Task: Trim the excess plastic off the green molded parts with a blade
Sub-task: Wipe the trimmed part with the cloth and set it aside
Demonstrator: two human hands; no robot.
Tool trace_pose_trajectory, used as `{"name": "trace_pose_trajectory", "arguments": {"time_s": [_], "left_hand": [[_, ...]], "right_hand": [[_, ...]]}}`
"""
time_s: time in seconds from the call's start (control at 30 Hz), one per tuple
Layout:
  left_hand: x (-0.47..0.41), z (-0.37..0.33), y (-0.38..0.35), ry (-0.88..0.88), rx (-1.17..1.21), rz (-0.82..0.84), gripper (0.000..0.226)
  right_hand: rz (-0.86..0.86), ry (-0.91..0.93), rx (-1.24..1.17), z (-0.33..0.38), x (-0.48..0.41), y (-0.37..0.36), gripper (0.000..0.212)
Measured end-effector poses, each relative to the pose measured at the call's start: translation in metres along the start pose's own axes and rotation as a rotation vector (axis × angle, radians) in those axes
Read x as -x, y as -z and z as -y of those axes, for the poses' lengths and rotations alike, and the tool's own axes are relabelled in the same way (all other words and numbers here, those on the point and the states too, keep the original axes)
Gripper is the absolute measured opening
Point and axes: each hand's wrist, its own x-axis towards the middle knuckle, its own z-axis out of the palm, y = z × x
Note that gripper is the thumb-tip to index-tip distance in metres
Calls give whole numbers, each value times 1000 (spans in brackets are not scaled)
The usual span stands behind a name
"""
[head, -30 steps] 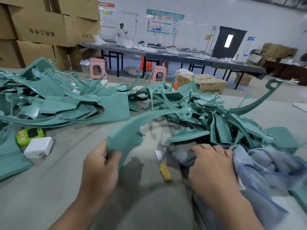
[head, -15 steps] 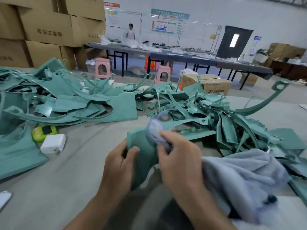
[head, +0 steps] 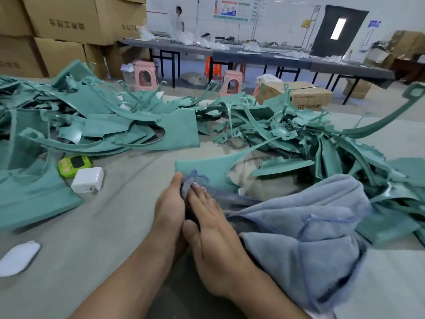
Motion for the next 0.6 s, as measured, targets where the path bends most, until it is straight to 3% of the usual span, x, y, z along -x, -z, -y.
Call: {"name": "trace_pose_trajectory", "arguments": {"time_s": [0.2,0.37,0.5,0.6], "left_hand": [[9,3,-1,-131,27,65,41],[10,10,-3,-346,-69,9,38],[16,10,-3,-526,-236,15,31],[21,5,2,-725,-458,51,36]], "right_hand": [[-85,-108,-41,-6,-53,18,69],[-95,-180,258,-21,-77,23,68],[-118,-224,394,-33,-91,45,62],[-87,-239,655,-48,-92,71,48]]}}
